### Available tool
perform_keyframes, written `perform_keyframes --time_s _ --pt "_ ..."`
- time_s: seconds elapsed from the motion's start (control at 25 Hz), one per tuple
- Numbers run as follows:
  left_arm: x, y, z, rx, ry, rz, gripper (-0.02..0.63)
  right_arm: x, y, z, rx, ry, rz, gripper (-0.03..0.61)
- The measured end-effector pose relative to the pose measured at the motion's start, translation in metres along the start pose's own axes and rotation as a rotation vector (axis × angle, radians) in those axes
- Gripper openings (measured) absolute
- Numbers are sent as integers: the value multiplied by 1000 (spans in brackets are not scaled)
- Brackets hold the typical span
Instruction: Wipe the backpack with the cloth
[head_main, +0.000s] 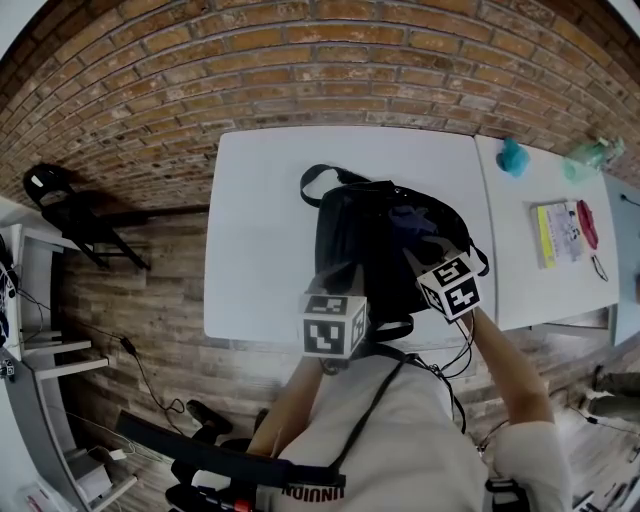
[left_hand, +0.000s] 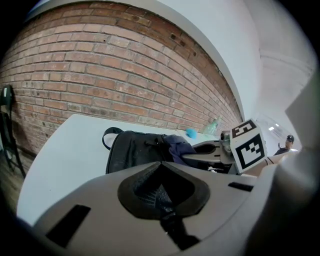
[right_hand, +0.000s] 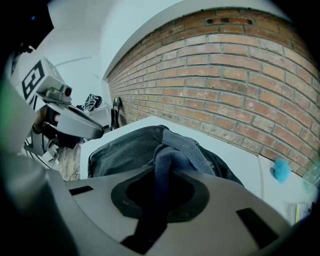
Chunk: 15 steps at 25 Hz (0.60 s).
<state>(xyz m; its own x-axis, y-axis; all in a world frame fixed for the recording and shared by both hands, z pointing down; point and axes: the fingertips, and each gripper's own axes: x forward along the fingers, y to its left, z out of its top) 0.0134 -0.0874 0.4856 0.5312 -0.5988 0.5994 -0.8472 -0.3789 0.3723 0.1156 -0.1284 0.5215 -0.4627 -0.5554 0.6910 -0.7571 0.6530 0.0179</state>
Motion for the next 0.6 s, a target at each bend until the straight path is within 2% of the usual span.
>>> perform_keyframes --time_s 0.28,0.6 --pt "1 -2 -1 2 4 -2 5 -12 15 -8 -26 -4 13 38" --pt "1 -1 -1 6 8 -1 5 -33 43 -29 -44 24 77 38"
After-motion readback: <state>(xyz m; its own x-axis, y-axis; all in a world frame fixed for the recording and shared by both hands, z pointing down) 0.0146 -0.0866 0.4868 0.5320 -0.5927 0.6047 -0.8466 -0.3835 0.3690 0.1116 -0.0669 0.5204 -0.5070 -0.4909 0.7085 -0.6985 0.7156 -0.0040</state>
